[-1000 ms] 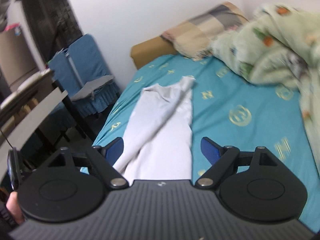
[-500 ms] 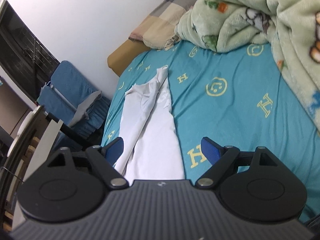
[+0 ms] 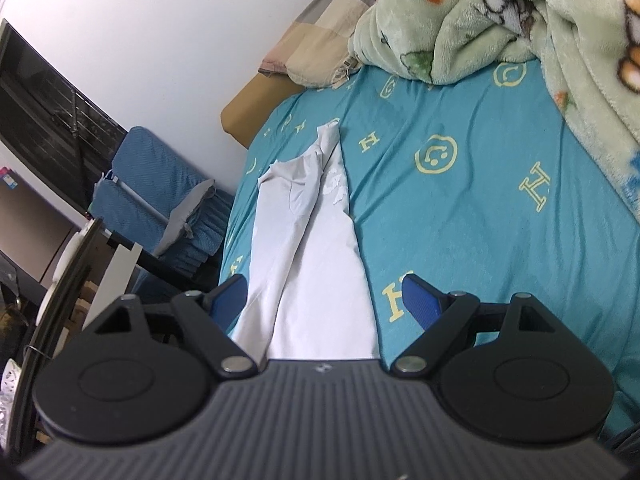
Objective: Fold clothes
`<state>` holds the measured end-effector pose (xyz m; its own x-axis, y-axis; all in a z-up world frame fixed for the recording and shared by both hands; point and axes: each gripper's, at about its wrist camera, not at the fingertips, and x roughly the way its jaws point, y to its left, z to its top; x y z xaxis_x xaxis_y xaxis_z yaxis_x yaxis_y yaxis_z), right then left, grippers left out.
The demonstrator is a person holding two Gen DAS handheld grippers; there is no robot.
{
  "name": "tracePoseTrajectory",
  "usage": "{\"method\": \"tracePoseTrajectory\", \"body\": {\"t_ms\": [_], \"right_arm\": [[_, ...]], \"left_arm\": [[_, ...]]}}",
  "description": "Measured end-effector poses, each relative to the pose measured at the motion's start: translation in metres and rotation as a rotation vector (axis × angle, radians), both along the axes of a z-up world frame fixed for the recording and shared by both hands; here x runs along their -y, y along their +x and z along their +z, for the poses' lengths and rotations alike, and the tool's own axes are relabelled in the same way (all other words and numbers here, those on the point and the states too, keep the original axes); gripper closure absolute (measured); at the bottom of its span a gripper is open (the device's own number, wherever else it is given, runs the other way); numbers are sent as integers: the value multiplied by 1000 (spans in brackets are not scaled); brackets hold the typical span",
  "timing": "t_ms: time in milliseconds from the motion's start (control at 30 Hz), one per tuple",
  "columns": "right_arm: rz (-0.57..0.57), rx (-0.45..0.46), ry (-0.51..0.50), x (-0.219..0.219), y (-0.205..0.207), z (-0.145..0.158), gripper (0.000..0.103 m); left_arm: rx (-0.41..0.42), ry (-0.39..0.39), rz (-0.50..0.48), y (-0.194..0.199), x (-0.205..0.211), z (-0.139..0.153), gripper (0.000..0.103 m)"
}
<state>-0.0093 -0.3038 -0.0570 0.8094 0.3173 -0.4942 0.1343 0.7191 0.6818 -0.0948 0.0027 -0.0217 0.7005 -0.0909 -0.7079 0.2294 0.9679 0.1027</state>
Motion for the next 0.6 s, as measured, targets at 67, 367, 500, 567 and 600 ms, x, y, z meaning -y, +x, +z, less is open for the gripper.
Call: {"method": "tracePoseTrajectory", "body": {"t_ms": [67, 367, 500, 567, 600], "right_arm": [[7, -7, 2, -1, 0, -1, 17], [128, -137, 111, -13, 13, -27, 17], [178, -272, 198, -25, 23, -54, 18], [181, -337, 194, -31, 28, -64, 20], [176, -361, 177, -34, 29, -67, 20]], "left_arm": [[-66, 0, -91, -5, 18, -12, 100], [-287, -308, -70, 32, -21, -10, 34], [-272, -353, 128, 75, -67, -16, 31], [-280, -383, 189, 87, -84, -23, 35], [-291, -408, 183, 89, -88, -28, 35]]}}
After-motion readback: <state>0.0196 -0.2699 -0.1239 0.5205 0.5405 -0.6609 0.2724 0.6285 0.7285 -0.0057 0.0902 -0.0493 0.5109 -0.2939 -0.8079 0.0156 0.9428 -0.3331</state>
